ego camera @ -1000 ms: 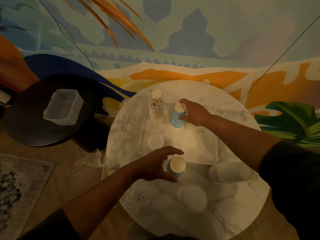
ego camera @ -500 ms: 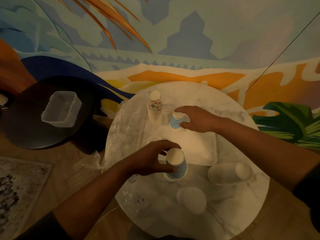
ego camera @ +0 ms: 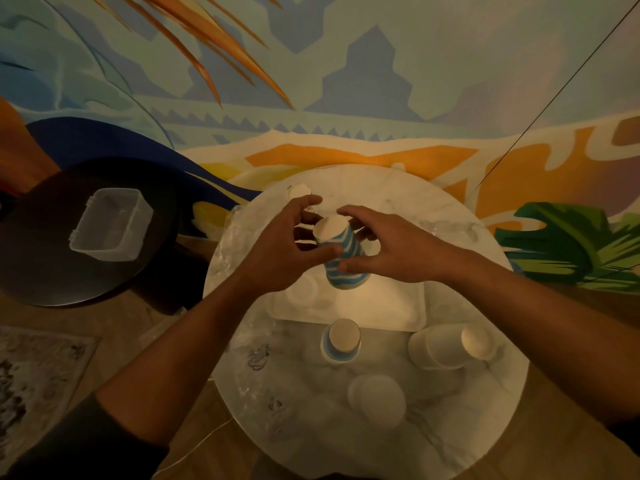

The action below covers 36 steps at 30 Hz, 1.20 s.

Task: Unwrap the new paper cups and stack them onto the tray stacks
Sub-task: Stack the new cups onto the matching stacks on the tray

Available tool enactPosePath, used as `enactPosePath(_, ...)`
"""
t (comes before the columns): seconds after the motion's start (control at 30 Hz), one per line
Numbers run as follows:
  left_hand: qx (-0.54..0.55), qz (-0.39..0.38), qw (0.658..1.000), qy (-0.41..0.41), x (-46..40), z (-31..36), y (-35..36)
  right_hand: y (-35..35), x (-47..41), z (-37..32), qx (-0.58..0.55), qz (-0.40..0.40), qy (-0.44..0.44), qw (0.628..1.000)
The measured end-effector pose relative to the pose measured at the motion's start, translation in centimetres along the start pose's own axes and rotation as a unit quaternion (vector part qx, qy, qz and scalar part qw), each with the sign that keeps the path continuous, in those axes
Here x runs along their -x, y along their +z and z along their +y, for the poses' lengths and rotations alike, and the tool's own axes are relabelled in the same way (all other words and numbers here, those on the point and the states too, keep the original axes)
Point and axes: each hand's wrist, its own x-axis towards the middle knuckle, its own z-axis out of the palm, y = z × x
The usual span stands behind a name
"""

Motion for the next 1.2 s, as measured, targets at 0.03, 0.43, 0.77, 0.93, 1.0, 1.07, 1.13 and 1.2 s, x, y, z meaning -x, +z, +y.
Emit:
enactPosePath(0.03, 0.012, 0.015, 1.0, -0.001, -0.2, 0.0, 0.3, 0.2, -0.4, 0.2, 0.004, 0.013, -0.003, 1.0)
enactPosePath(0.43, -0.207, -0.152, 0.966, -0.024, 5.2, -5.3, 2.1, 2.7, -8.1, 8.4, 0.054, 0.111, 0.055, 0.991)
enactPosePath(0.77, -0.199, -0.179, 0.964, -0.002, 7.4, -8.1, 5.7, 6.6, -9.9, 12.9, 0.192, 0.048, 0.121, 0.973)
enactPosePath(0.93, -0.18, -0.165, 0.97, -0.004, 6.9, -7.7, 4.9, 5.2, -8.5, 10.8, 0.22, 0.025, 0.102, 0.97)
enactPosePath(1.0, -0.173, -0.15, 0.973, -0.005, 6.6, -7.3, 4.5, 4.1, -7.2, 8.6, 0.188, 0.021, 0.072, 0.979)
enactPosePath(1.07, -0.161, -0.139, 0.977, -0.007, 6.2, -6.6, 4.1, 2.9, -5.4, 6.3, 0.102, 0.009, 0.049, 0.994)
enactPosePath(1.13, -0.145, -0.126, 0.981, -0.009, 5.8, -5.8, 3.7, 1.9, -3.2, 3.9, 0.02, -0.01, 0.034, 0.999)
enactPosePath(1.2, -0.125, -0.104, 0.986, -0.023, 5.2, -5.1, 3.2, 1.0, -1.1, 1.7, -0.027, -0.017, 0.019, 0.999)
